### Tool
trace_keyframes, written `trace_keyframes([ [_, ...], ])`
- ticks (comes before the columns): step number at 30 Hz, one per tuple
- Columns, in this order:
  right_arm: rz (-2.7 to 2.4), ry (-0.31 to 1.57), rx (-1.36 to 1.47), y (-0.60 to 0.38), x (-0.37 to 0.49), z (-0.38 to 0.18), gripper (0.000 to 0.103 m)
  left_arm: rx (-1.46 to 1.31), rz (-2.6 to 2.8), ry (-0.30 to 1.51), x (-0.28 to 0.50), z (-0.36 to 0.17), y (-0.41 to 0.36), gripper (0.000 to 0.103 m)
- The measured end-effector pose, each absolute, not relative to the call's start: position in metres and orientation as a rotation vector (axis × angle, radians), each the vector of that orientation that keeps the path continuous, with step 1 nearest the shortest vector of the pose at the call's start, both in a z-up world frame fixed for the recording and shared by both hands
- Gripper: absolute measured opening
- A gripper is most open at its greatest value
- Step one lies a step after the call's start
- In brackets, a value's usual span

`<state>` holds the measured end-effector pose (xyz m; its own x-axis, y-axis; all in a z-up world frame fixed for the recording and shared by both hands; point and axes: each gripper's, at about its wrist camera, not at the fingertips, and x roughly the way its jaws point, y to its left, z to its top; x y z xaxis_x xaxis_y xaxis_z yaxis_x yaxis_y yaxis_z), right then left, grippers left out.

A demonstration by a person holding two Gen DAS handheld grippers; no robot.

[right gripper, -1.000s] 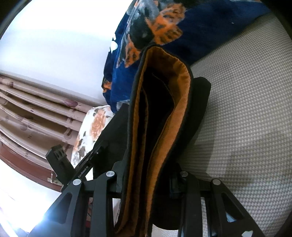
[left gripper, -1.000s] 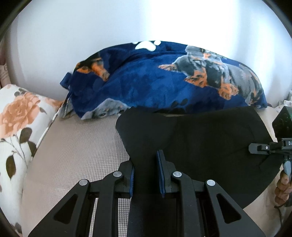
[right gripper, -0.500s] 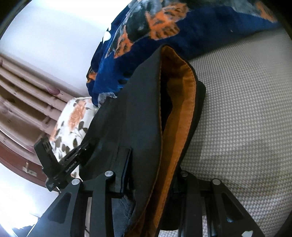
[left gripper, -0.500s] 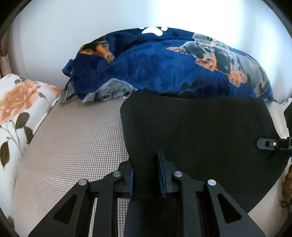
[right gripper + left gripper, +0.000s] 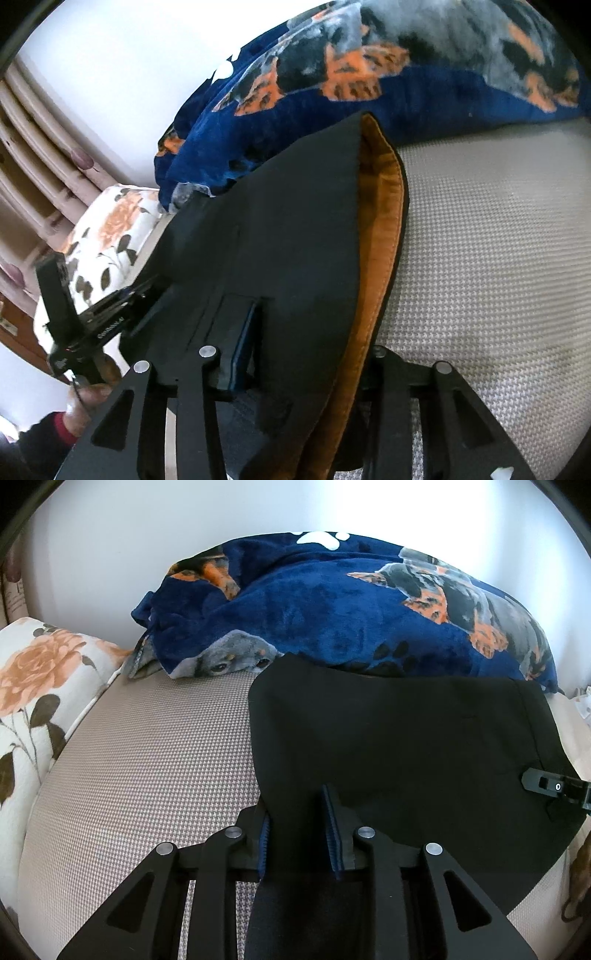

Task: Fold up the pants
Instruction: 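Lay the orange-lined folded edge flat onto the trousers with the right tool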

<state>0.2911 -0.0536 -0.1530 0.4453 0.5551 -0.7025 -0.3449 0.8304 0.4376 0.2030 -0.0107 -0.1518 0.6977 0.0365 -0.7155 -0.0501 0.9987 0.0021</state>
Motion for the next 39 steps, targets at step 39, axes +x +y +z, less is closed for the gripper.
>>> trace_keyframes([
  [39, 0.478, 0.917, 0.128, -0.041, 0.284, -0.149, 0.052, 0.009, 0.078, 0.787, 0.203, -0.15, -0.014, 0.03],
])
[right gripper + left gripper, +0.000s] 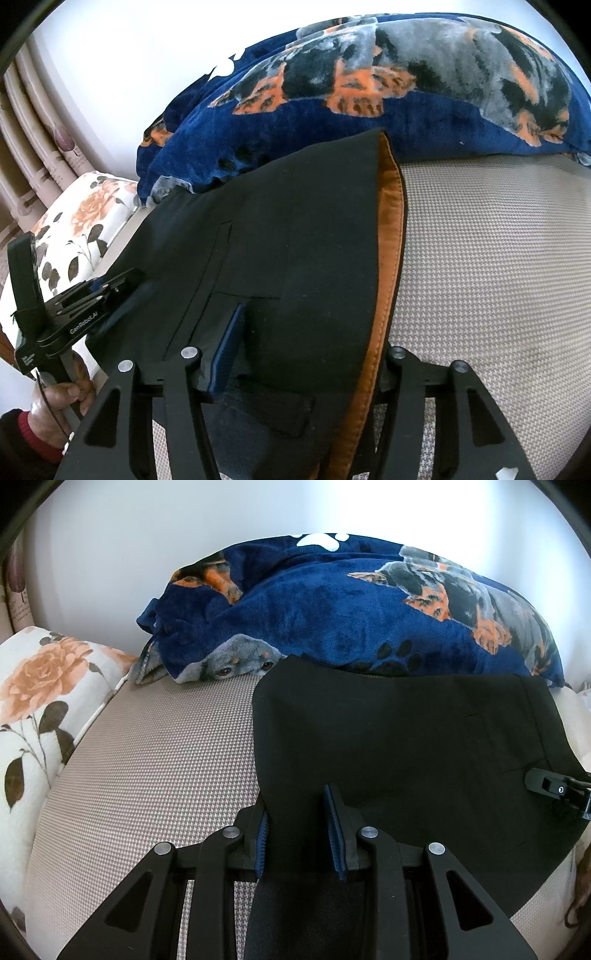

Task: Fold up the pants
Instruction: 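Lay the orange-lined folded edge flat onto the trousers with the right tool, then press the folded trousers flat with both closed tools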

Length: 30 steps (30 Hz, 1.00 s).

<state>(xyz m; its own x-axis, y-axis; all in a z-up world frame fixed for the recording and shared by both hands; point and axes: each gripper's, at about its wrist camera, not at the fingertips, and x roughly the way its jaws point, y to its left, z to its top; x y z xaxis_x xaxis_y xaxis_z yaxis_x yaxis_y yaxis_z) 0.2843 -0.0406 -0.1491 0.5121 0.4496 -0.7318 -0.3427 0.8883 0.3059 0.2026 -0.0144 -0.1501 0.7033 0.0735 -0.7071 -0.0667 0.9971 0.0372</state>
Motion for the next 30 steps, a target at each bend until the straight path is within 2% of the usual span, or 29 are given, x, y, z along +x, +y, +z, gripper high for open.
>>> trace_keyframes([
  [30, 0.483, 0.919, 0.118, -0.0394, 0.2841, -0.1509, 0.058, 0.018, 0.09, 0.782, 0.2018, -0.1499, -0.0176, 0.031],
])
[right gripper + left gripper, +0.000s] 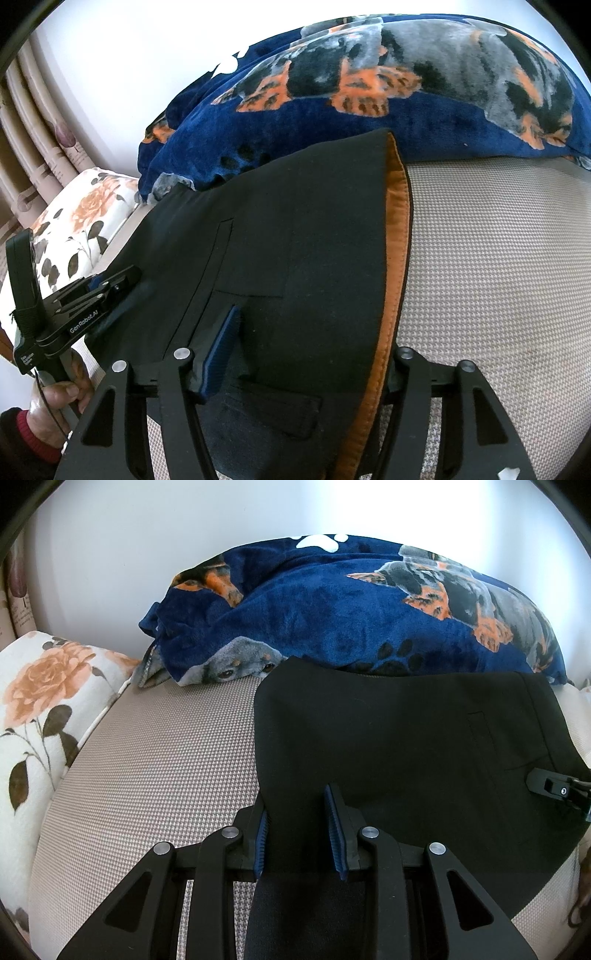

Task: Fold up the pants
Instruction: 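Press the folded trousers flat with both closed tools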

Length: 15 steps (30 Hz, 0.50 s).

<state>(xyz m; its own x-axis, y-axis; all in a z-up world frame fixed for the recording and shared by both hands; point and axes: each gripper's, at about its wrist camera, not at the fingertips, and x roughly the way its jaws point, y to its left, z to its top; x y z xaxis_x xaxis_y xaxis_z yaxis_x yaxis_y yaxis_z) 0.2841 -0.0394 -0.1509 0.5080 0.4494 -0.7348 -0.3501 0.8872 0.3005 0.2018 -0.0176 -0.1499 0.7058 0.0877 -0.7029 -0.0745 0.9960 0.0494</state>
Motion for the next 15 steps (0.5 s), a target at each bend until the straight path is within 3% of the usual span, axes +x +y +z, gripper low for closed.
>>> trace_keyframes([
  [15, 0.484, 0.921, 0.112, -0.0392, 0.2844, -0.1503, 0.06, 0.021, 0.095, 0.78, 0.2017, -0.15, -0.0167, 0.031],
])
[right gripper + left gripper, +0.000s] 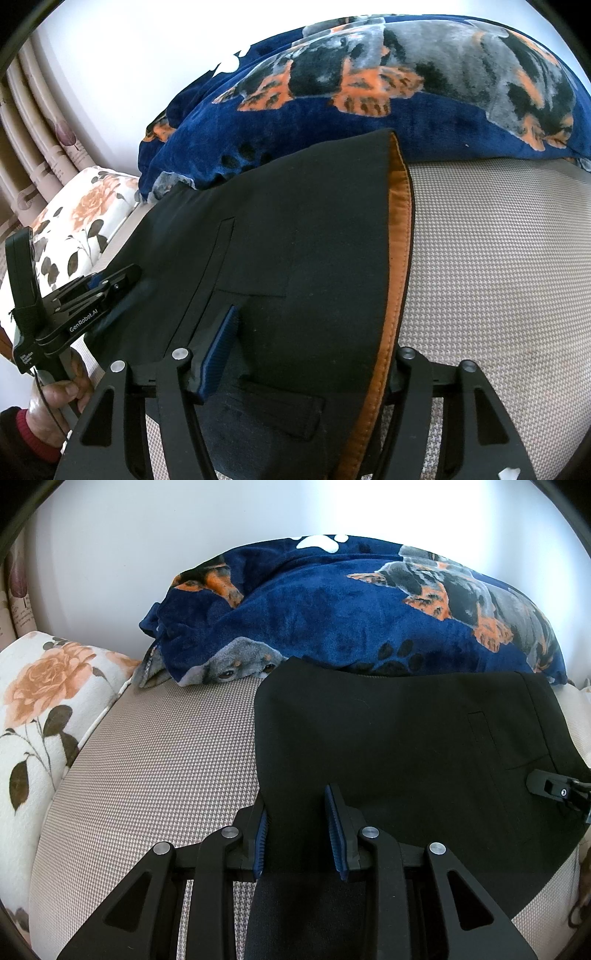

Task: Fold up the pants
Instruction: 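Press the folded trousers flat with both closed tools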

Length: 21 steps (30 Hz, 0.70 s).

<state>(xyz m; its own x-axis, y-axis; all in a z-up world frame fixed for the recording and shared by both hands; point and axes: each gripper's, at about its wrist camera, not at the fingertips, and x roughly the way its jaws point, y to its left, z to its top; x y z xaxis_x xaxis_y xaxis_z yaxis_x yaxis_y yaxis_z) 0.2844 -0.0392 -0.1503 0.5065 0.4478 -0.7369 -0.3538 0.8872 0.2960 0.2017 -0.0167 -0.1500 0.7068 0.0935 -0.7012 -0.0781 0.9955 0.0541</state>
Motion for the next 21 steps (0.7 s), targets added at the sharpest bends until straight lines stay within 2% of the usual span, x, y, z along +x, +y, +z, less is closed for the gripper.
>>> trace_keyframes([
  [21, 0.494, 0.923, 0.096, -0.0377, 0.2844, -0.149, 0.063, 0.026, 0.103, 0.777, 0.2007, -0.1499, -0.0187, 0.032],
])
